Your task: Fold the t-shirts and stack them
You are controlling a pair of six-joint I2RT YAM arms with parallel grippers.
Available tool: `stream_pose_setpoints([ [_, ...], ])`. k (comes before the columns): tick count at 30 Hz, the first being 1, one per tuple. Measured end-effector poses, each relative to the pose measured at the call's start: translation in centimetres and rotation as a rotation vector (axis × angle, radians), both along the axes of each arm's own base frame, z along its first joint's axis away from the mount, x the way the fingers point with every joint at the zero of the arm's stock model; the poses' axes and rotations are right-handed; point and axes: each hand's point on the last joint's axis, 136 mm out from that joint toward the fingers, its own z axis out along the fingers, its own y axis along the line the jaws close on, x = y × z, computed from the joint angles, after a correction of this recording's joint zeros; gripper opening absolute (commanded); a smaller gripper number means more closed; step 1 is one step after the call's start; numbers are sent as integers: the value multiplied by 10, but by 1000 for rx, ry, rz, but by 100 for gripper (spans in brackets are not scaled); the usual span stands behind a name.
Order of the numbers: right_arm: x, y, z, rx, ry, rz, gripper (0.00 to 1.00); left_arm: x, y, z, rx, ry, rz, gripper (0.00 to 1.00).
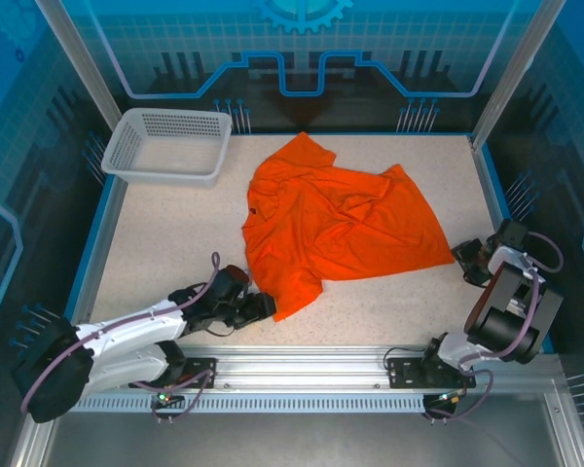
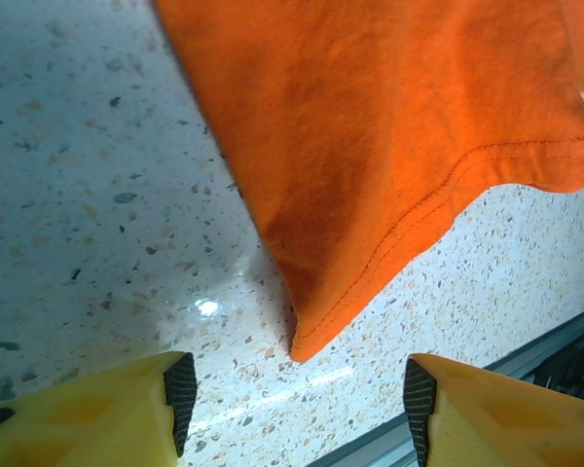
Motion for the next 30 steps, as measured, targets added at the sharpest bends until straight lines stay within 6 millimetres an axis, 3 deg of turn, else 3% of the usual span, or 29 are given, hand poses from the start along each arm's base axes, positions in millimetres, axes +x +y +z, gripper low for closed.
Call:
stream_pose_setpoints([
  [8,13,3,-10,9,50,45,35,-2,-2,-7,15,7,-37,59],
  [16,12,3,-12,-3,83,48,30,-3,-1,-11,28,7,-51,58],
  [24,14,5,-9,-8,74,56,36,-3,-2,-10,28,7,-51,58],
  [30,14,20,-2,-35,52,93,37,-3,-1,-11,29,8,-51,58],
])
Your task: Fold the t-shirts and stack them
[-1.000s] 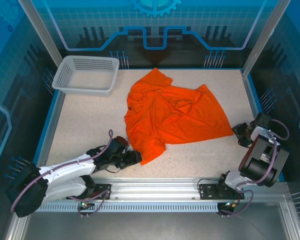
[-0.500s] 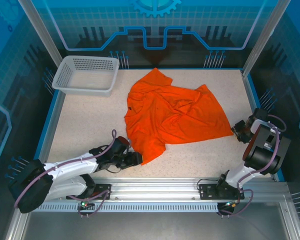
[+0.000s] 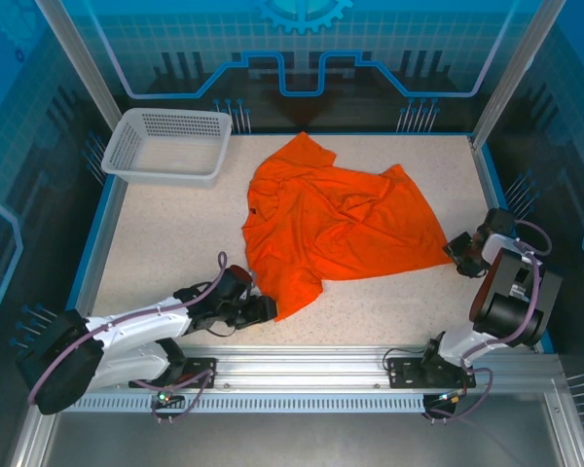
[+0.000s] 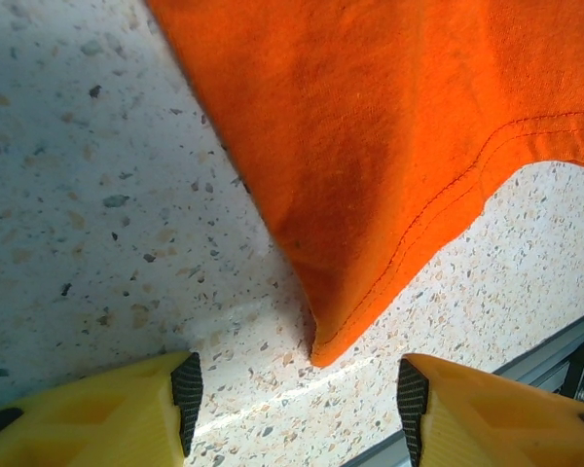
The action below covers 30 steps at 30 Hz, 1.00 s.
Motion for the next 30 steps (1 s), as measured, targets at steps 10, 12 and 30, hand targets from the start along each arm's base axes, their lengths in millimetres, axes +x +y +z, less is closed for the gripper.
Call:
stream_pose_setpoints([
  [10,-1,3,-4,-8,22,-5,25,0,0,-1,2,2,0,55],
  [12,-3,3,-8,-3,39,-13,21,0,0,-1,2,2,0,55],
  [30,-1,10,-10,-20,54,-1,0,-2,-14,4,-41,55,-26,45],
])
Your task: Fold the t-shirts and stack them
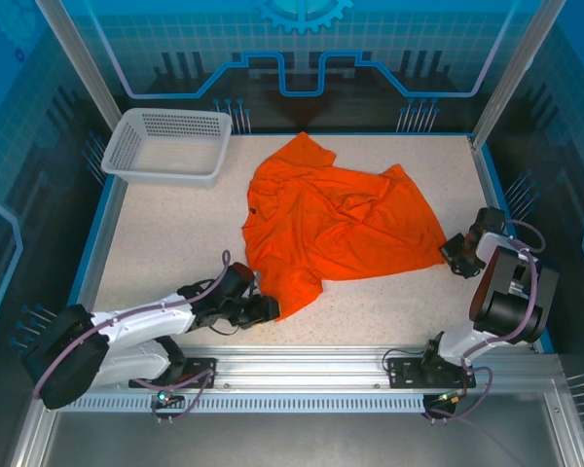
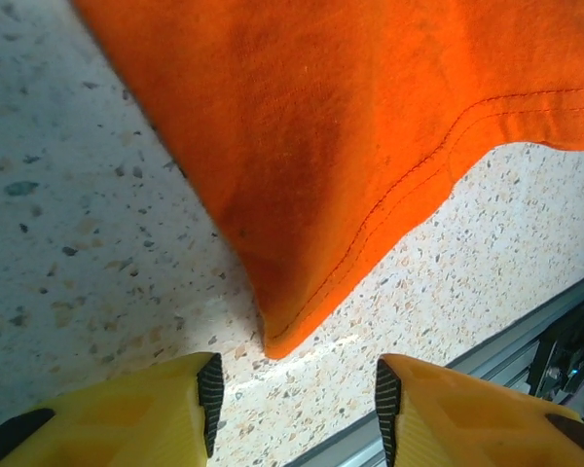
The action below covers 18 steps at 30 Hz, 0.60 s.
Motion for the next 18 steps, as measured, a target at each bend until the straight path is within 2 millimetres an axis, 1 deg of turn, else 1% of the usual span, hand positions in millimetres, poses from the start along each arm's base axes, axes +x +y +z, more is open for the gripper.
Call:
stream_pose_setpoints([
  [2,2,5,0,-5,0,21,0,2,-4,-1,2,17,-1,42],
  [4,3,8,1,-6,-2,34,0,5,-8,-3,11,31,-3,41],
  [6,2,9,1,-5,-2,36,0,7,-11,-4,19,37,-7,40],
  [8,2,10,0,-5,-1,38,0,6,-14,-6,28,45,-17,37],
  [12,2,12,0,-4,-1,45,0,2,-19,-11,58,62,-45,21],
  [16,3,14,0,-2,-7,50,0,4,-19,-13,82,56,-48,3],
  [17,2,15,0,-1,-8,50,0,5,-18,-13,92,53,-47,0],
  [18,2,15,1,0,-10,51,0,6,-17,-12,101,51,-42,0],
])
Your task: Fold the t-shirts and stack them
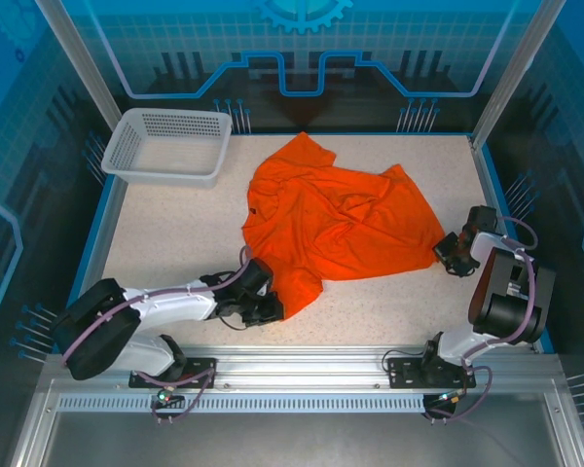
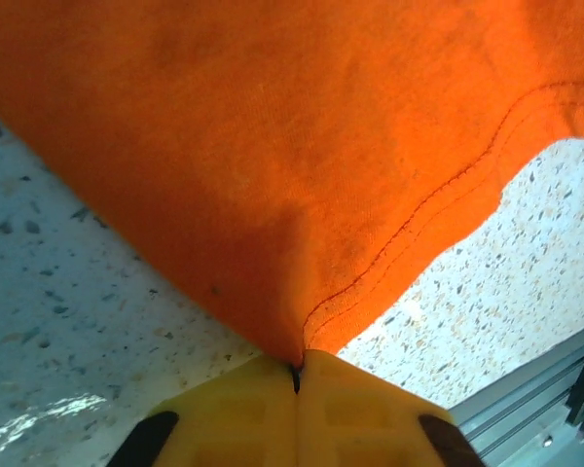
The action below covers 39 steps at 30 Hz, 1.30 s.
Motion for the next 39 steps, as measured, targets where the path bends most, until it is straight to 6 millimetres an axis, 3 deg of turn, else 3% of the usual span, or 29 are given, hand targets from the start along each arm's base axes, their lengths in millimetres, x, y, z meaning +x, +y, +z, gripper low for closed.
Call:
stream_pose_setpoints([
  [5,2,3,16,-1,-46,12,0,11,3,18,24,-62,13,0],
  [8,4,9,36,11,-106,34,0,24,3,50,13,-150,22,0],
  [11,6,21,62,23,-170,71,0,43,5,97,-32,-255,43,0],
  [14,13,35,105,24,-258,123,0,72,19,160,-63,-376,100,0],
  [17,25,49,170,-2,-403,183,0,101,37,248,-92,-563,159,0],
  [19,24,59,213,-25,-511,218,0,103,44,308,-134,-697,173,0],
  [22,7,74,251,-42,-615,256,0,86,62,354,-186,-811,199,0],
  [25,-13,86,253,-24,-634,281,0,64,82,347,-174,-806,223,0],
  [28,-30,93,230,8,-587,289,0,50,96,304,-105,-721,239,0],
  [32,-38,96,194,50,-499,272,0,48,108,254,22,-600,255,0],
  [35,-26,95,177,90,-441,249,0,72,113,238,81,-537,303,0],
  [39,13,88,158,140,-365,194,0,143,113,224,77,-436,398,0],
])
